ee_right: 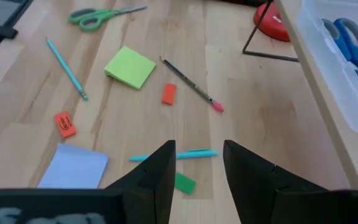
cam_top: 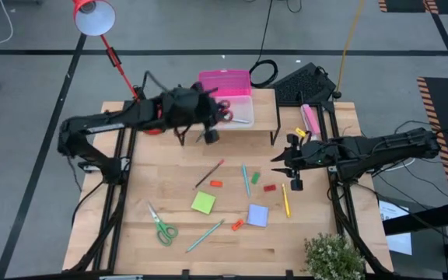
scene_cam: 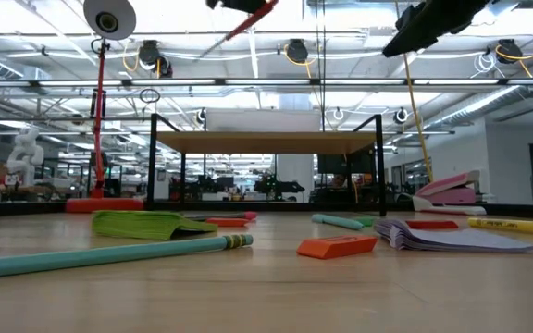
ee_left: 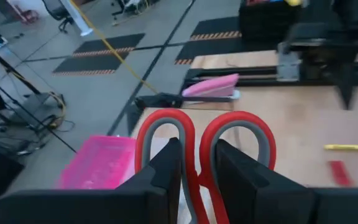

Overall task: Pack school essentials
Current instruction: Put the red scissors into the pink supply box on the shelf

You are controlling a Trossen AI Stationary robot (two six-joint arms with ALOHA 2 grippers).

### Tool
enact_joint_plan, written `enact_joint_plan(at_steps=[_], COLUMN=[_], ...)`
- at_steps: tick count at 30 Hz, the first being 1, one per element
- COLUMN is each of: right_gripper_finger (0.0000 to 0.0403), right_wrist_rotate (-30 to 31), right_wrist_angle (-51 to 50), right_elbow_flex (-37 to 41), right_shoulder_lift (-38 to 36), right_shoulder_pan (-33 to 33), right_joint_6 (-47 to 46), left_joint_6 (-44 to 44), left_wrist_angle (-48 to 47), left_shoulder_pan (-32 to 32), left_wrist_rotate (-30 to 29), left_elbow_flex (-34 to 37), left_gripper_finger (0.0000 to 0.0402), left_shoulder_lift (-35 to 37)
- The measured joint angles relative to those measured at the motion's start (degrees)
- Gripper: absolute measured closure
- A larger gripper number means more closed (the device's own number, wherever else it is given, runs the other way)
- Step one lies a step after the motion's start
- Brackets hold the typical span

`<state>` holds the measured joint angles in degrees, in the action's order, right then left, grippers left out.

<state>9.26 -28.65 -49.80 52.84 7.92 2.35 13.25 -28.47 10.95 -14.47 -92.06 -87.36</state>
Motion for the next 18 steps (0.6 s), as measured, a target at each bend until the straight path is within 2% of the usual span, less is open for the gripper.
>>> enact_joint_plan(at_steps=[7,13,18], right_gripper_finger=[0.0273,0.0273,0.0273], right_wrist_rotate=[0.21,1.46,1.46], right_wrist_angle=[2.03,1.88,1.80], right_elbow_flex=[2.60,3.94,4.57], right_shoulder_lift=[-4.24,-7.26,-8.79], right_shoulder_pan=[0.00,-0.02,-0.02], right_joint_6=[1.99,1.88,1.99], left_joint_6=[6.57,9.02,11.15], left_wrist_angle=[-0.12,0.19,0.25], left_shoulder_pan=[7.26,11.44,13.03], left_wrist_rotate=[7.45,10.15,11.04], left_elbow_flex=[-8.36,-13.63,-15.49], left_gripper_finger=[0.0314,0.0314,0.0314], left_shoulder_lift=[-10.20,-17.28,-20.07])
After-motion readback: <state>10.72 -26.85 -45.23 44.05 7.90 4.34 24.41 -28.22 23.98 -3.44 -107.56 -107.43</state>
